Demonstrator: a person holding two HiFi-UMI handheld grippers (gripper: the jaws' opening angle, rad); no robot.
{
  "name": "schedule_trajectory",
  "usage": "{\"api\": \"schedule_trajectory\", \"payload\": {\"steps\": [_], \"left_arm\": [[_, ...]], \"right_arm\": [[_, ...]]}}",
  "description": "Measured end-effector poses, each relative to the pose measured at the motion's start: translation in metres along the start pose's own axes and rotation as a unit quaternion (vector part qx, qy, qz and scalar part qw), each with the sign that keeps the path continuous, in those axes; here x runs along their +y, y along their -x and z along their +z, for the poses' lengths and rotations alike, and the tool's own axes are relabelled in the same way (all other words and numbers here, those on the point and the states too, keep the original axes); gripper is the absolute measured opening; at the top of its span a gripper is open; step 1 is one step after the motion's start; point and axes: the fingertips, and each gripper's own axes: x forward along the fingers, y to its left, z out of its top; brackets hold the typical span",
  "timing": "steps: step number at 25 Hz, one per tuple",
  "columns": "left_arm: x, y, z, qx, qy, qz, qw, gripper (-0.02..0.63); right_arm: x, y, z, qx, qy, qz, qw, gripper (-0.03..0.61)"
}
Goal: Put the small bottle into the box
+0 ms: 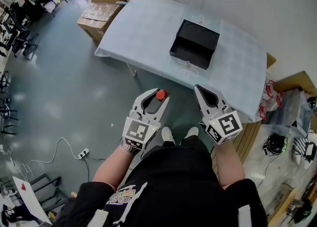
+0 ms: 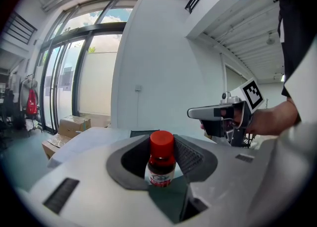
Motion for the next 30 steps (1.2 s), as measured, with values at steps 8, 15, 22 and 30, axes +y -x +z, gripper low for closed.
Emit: {"api": "schedule_trajectory", "payload": {"steps": [8,15,22,30], "left_arm": [[0.013,-0.012,-0.004,-0.001,0.011,0.001,0.9999,0.149],[0.022,-0.035,0.001,0.0,0.009,0.006,0.9999,0.149],[0.027,-0.073,0.004,0.007,0.008,0.012,0.9999,0.149],[0.03,-0.124,0.007,0.015,0.009,0.024,0.9996,0.149]], "right_arm": [[-0.01,-0.015,-0.001,0.007,0.002,-0.002,1.0,0.008],[-0.033,-0.026,-0.001,0.009,-0.002,-0.002,1.0,0.008],[-0.072,-0.034,-0.003,0.014,-0.009,-0.001,1.0,0.008],[-0.12,-0.045,-0.005,0.02,-0.015,0.011,1.0,0.008]]}}
